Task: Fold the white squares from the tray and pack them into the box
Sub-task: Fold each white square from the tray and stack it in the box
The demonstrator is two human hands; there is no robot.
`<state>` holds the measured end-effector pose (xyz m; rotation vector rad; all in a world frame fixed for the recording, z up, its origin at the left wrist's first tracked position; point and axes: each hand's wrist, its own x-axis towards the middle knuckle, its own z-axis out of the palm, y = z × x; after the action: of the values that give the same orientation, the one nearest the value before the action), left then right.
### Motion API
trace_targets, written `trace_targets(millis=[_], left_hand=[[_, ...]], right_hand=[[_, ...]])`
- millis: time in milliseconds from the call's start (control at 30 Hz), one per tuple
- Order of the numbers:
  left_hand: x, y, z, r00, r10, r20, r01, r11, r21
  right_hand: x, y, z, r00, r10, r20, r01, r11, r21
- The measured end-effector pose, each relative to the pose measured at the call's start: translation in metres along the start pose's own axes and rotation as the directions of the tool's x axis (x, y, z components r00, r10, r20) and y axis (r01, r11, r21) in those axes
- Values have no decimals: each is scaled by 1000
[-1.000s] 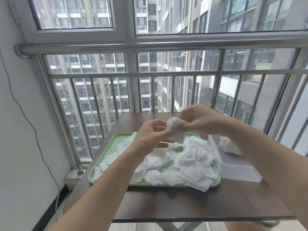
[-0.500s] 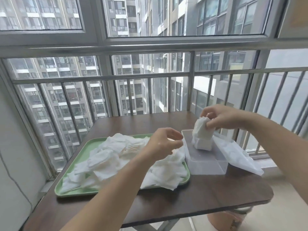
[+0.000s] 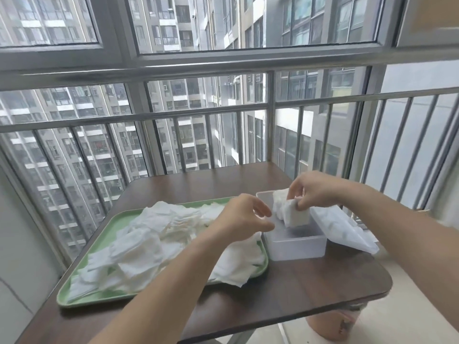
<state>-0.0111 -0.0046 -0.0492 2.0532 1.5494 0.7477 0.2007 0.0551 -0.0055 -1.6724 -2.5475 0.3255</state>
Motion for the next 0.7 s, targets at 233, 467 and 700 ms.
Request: trace_targets(millis=[233,467,700], left_hand=[[1,2,-2,1000,27,-2,-27,997,74],[0,2,-7,999,23,33,-27,992,120],[-2,1,-18,998,-10,62,7,999,39]], right_hand=[[7,7,18,990,18,-139,-26,998,-54],[4,8,19,976,-20,-216,11,999,-42],[-1,0,12,983,-52,-174,35,994,-102]])
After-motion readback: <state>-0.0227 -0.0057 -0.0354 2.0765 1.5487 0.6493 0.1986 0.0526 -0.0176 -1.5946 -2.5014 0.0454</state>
